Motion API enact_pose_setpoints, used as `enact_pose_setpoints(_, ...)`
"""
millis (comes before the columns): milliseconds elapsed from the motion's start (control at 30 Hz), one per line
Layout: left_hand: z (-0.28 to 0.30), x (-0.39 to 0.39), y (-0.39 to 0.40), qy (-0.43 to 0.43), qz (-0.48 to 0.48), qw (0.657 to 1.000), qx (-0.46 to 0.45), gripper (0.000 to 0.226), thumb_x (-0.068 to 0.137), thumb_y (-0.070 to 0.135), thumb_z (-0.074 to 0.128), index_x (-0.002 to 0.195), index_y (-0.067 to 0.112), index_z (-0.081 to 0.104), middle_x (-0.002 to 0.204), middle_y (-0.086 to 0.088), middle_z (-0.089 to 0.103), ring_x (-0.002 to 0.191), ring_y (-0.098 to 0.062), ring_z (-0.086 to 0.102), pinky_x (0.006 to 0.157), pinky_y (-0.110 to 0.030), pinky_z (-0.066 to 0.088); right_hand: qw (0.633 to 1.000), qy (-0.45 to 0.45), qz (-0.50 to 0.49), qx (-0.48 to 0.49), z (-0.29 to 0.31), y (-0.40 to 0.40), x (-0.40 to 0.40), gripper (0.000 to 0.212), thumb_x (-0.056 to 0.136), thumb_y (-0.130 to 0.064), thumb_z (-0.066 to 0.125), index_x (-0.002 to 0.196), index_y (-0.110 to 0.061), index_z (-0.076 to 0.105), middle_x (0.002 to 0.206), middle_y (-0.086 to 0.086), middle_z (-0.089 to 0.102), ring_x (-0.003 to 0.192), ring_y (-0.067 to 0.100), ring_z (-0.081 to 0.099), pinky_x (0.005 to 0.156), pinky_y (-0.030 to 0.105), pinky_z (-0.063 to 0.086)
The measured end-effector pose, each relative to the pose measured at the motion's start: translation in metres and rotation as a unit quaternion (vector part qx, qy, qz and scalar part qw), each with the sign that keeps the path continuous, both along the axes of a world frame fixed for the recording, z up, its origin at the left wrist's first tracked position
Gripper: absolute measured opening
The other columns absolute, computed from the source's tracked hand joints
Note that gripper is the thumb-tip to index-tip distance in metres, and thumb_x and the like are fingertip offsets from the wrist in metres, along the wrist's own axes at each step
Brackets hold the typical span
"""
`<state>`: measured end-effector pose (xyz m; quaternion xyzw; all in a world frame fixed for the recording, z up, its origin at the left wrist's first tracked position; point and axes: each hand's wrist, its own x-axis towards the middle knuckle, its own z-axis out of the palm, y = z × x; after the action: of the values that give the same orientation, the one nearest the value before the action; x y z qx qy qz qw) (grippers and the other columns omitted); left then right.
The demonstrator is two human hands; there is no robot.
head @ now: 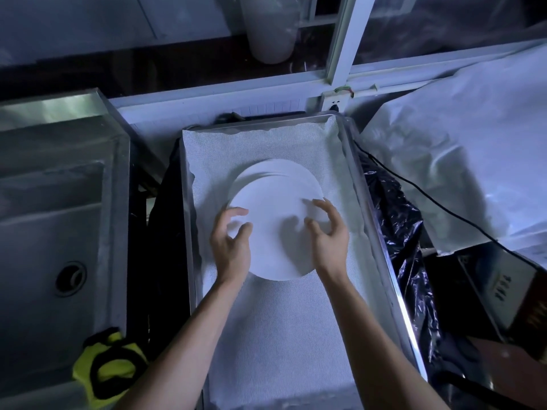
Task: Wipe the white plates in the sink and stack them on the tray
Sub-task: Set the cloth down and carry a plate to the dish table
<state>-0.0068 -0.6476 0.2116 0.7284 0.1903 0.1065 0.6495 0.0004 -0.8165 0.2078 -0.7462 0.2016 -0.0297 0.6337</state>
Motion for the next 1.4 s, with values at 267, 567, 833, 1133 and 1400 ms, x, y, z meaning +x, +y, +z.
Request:
enact_pose_setpoints(267, 0.002, -0.013, -0.001, 0.004, -0.014, 1.0, 0.012, 0.019, 0.076, 0.013, 0.059, 0.093, 0.019, 0.065, 0.104, 0.016, 0.068, 0.111, -0.01, 0.06, 0.102, -0.043, 0.043, 1.0, 0.005, -0.013, 0.003, -0.002, -0.001, -0.017, 0.038, 0.076, -0.026, 0.062, 0.113, -0.036, 0.067, 0.141, -0.01, 0.058, 0.132, 0.012, 0.051, 0.112, 0.046, 0.042)
enact_pose_setpoints(567, -0.002, -0.03, 0.0, 0.019, -0.008, 1.0, -0.001, 0.017, 0.075, 0.013, 0.059, 0.091, 0.017, 0.064, 0.103, 0.011, 0.067, 0.107, -0.016, 0.06, 0.1, -0.049, 0.043, 1.0, 0.005, -0.018, -0.005, 0.002, 0.0, -0.032, 0.037, 0.078, -0.028, 0.062, 0.113, -0.038, 0.067, 0.141, -0.013, 0.057, 0.131, 0.013, 0.053, 0.111, 0.047, 0.044)
enact_pose_setpoints(833, 0.005, -0.038, 0.0, 0.027, -0.021, 0.999, 0.011, 0.018, 0.075, 0.013, 0.06, 0.091, 0.02, 0.065, 0.107, 0.006, 0.068, 0.107, -0.023, 0.06, 0.089, -0.042, 0.048, 0.999, 0.014, -0.039, -0.007, 0.007, 0.002, -0.044, 0.035, 0.076, -0.028, 0.063, 0.109, -0.04, 0.067, 0.138, -0.016, 0.059, 0.127, 0.012, 0.056, 0.108, 0.046, 0.046)
enact_pose_setpoints(1133, 0.008, -0.051, -0.002, 0.026, -0.043, 0.999, 0.016, 0.019, 0.075, 0.013, 0.059, 0.09, 0.023, 0.065, 0.103, 0.013, 0.068, 0.105, -0.013, 0.061, 0.084, -0.025, 0.044, 0.997, 0.025, -0.072, -0.01, 0.008, 0.003, -0.067, 0.033, 0.079, -0.022, 0.062, 0.106, -0.039, 0.068, 0.14, -0.016, 0.056, 0.123, 0.015, 0.058, 0.104, 0.047, 0.05)
enact_pose_setpoints(1400, 0.014, -0.059, -0.01, 0.017, -0.089, 0.996, 0.023, 0.032, 0.082, -0.001, 0.063, 0.106, 0.018, 0.07, 0.118, 0.013, 0.068, 0.112, -0.001, 0.06, 0.082, -0.01, 0.043, 0.993, 0.016, -0.107, -0.045, 0.011, 0.0, -0.1, 0.038, 0.083, -0.02, 0.064, 0.114, -0.042, 0.067, 0.147, -0.018, 0.049, 0.132, -0.003, 0.045, 0.11, 0.032, 0.043)
